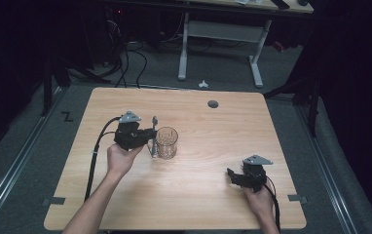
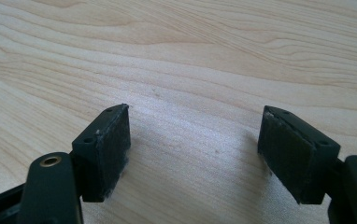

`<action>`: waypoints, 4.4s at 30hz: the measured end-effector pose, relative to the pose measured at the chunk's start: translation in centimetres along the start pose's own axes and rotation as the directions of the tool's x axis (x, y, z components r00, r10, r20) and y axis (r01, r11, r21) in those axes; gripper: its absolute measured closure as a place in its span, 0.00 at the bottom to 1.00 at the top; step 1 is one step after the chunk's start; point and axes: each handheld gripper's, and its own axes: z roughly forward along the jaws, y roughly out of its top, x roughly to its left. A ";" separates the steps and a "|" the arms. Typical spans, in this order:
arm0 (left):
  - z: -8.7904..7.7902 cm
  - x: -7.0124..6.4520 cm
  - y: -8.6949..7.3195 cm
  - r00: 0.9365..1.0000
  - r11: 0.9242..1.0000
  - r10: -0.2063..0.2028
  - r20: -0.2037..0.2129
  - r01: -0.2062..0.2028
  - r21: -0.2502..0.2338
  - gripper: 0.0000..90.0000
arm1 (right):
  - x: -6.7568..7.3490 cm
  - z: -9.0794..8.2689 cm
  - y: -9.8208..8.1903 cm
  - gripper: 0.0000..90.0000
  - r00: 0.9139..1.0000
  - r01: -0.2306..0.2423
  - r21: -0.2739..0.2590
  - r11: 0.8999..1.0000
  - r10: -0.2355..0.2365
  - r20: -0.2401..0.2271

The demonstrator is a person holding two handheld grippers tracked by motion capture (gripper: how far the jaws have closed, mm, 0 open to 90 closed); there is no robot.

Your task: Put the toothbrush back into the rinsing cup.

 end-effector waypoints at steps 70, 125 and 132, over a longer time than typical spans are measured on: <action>-2.4 0.6 -1.8 0.993 0.998 0.002 -0.116 -0.009 -0.059 0.53 | 0.0 0.0 0.0 0.28 1.000 -0.002 -0.001 1.000 0.002 0.000; -6.6 1.3 -3.4 0.986 0.990 -0.041 -0.162 0.018 -0.141 0.53 | 0.0 0.0 0.0 0.28 1.000 -0.006 0.001 1.000 0.006 0.000; -7.0 1.4 -3.6 0.984 0.989 -0.045 -0.170 0.019 -0.148 0.53 | 0.0 0.0 0.0 0.28 1.000 -0.006 0.001 1.000 0.006 0.000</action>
